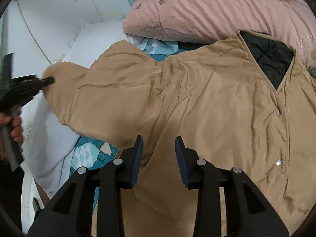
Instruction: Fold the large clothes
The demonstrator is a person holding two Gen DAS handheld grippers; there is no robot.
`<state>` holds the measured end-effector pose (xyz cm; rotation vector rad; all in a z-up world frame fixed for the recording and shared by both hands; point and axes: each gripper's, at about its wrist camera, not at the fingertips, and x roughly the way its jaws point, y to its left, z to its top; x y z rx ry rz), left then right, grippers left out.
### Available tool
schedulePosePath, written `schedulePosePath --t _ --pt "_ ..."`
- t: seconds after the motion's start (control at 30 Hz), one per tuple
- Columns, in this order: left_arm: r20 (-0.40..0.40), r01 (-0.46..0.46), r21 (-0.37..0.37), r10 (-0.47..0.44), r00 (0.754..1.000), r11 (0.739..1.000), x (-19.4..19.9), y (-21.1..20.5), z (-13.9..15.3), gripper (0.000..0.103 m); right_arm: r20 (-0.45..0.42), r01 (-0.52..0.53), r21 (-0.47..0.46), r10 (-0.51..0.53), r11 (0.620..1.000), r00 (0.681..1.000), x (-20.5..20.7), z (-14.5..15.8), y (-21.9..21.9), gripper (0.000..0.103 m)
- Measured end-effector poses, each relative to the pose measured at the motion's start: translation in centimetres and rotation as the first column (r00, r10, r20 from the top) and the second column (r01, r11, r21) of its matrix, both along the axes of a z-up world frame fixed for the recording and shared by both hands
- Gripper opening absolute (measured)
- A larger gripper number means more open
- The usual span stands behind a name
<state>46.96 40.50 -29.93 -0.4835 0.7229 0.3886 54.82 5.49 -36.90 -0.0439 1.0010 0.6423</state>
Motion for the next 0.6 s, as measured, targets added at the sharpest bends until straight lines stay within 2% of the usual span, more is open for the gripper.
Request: schedulePosePath --t 0.17,0.23,0.27,0.37,0.43,0.47,0.53,0.6 --pt "0.172 0.018 0.026 -0.022 0.985 0.999 -4.0 -1.6 6.7 0.006 -0.041 -0.003 0.055 0.006 0.998 0.999 1.1 -0.8 1.0 0.032" --pt "0.221 0.054 0.052 -0.065 0.973 0.997 -4.7 -3.4 9.4 0.006 -0.043 -0.024 0.05 0.026 0.998 0.999 1.4 -1.4 2.1 0.026" --pt "0.232 0.076 0.071 -0.09 0.969 0.995 -4.7 -4.4 10.3 0.006 -0.045 -0.04 0.041 0.042 0.998 0.998 1.6 -1.9 2.8 0.023" --pt "0.241 0.171 0.111 -0.194 0.951 0.979 -3.6 -8.4 12.3 0.007 -0.081 -0.069 0.008 0.069 0.998 0.994 2.3 -3.9 4.1 0.002" --pt "0.242 0.247 0.133 -0.273 0.931 0.96 -2.3 -11.8 12.9 0.007 -0.127 -0.061 0.037 0.065 0.997 0.99 3.1 -5.0 3.6 0.001" --pt "0.242 0.271 0.144 -0.3 0.923 0.952 -1.5 -13.5 13.1 0.007 -0.156 -0.048 0.082 0.061 0.995 0.986 3.6 -5.2 2.8 0.001" --pt "0.234 0.341 0.16 -0.371 0.899 0.926 0.1 -17.1 13.2 0.007 -0.167 -0.025 0.155 0.051 0.988 0.985 4.0 -4.5 0.8 0.001" --pt "0.241 0.402 0.145 -0.427 0.872 0.904 1.5 -20.1 13.1 0.007 -0.163 0.015 0.213 0.021 0.977 0.986 4.1 -3.0 -2.3 0.001"
